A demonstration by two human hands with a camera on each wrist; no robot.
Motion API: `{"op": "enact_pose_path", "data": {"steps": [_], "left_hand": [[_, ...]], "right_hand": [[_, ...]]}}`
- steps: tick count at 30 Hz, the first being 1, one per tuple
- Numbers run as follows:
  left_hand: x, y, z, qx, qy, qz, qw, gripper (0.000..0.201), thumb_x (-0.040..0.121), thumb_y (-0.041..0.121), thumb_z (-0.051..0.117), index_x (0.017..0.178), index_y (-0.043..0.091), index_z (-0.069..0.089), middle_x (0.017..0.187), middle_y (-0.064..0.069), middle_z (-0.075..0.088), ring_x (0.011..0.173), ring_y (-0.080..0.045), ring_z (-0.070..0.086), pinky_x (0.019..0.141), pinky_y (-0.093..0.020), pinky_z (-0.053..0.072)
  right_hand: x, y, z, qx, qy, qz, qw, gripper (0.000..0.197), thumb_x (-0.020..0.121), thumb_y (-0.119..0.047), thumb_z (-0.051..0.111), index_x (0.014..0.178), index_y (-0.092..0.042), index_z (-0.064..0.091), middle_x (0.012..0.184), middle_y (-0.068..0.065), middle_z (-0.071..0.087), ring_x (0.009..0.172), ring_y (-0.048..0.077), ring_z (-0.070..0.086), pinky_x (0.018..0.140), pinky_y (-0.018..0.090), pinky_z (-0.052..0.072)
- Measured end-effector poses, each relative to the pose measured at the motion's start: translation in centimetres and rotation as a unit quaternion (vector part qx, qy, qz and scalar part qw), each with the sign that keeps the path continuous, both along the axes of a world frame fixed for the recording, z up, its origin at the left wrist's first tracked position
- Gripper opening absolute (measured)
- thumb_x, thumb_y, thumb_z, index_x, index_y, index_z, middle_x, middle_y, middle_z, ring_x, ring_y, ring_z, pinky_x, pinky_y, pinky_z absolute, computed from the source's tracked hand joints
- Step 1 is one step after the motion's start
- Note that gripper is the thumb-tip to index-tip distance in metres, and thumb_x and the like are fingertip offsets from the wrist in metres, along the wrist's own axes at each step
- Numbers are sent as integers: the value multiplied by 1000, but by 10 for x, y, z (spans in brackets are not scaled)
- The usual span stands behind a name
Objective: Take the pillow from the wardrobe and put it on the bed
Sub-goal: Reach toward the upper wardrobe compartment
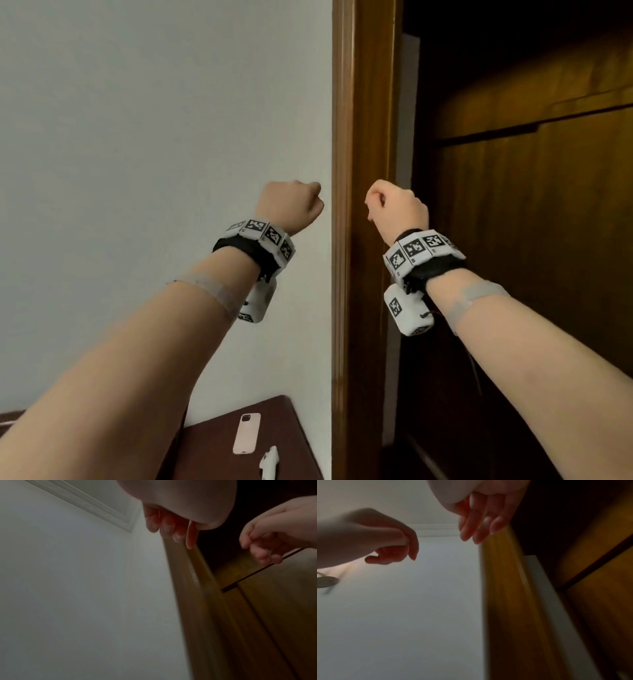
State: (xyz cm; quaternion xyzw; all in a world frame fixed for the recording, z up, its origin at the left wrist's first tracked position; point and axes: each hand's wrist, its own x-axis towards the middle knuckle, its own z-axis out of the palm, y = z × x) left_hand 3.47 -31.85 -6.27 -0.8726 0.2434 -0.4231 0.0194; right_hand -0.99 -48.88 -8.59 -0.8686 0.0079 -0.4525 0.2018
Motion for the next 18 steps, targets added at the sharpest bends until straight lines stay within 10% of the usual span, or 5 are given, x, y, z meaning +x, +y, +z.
{"op": "enact_pose_path", "data": {"steps": [5,10,18], "left_hand": [[-16,-99,9,29,-30,-101,994,21,97,30,30,90,15,43,62,1,48,64,-23,50,49,-23,25],[-37,-211,18,14,-67,-182,981,30,95,30,32,111,12,51,105,-10,69,95,-34,66,62,-31,32],[-63,-371,39,-38,-87,-291,952,37,93,27,37,125,10,47,120,-11,56,107,-29,58,66,-33,34]], "right_hand": [[-31,-88,4,-9,-17,-85,996,27,94,-18,35,92,-18,62,76,9,73,73,30,66,73,38,55],[-73,-188,17,-10,-25,-154,988,28,94,-22,35,92,-21,62,74,7,73,71,26,67,73,34,55],[-137,-332,35,-13,-40,-248,968,28,96,-23,34,94,-20,62,78,5,72,72,23,66,59,22,43]]}}
